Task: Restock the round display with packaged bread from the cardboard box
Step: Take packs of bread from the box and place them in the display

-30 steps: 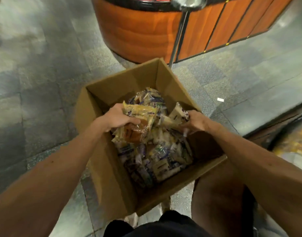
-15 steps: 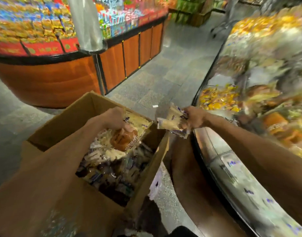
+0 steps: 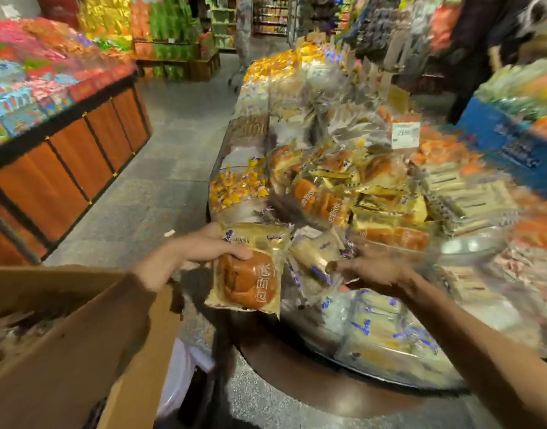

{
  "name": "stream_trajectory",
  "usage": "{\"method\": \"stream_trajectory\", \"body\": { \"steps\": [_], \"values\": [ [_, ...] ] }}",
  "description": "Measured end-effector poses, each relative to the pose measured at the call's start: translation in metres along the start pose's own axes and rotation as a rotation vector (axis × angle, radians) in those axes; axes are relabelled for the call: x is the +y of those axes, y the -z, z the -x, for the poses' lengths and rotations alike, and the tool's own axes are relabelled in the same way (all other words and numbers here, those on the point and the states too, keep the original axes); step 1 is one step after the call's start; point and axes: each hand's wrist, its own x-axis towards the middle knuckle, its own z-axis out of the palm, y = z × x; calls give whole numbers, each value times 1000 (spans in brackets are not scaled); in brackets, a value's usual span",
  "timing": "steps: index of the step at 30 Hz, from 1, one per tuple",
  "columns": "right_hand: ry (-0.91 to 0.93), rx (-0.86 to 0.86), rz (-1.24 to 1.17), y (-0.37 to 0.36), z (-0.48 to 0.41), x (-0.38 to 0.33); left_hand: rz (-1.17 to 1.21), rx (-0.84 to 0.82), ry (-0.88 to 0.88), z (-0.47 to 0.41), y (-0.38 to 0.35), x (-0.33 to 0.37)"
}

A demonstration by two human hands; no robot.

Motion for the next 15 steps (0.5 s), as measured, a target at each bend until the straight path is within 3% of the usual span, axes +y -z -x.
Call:
{"method": "stream_trajectory", "body": {
  "steps": [4, 9, 15],
  "values": [
    [-153, 136, -338, 39, 10, 57, 229, -205, 31, -36, -54, 17],
    [-148, 189, -621, 58, 2, 84, 485, -237, 54, -67, -99, 29],
    [-91, 83, -970, 60, -18, 71, 528, -236, 71, -83, -89, 28]
  ]
}}
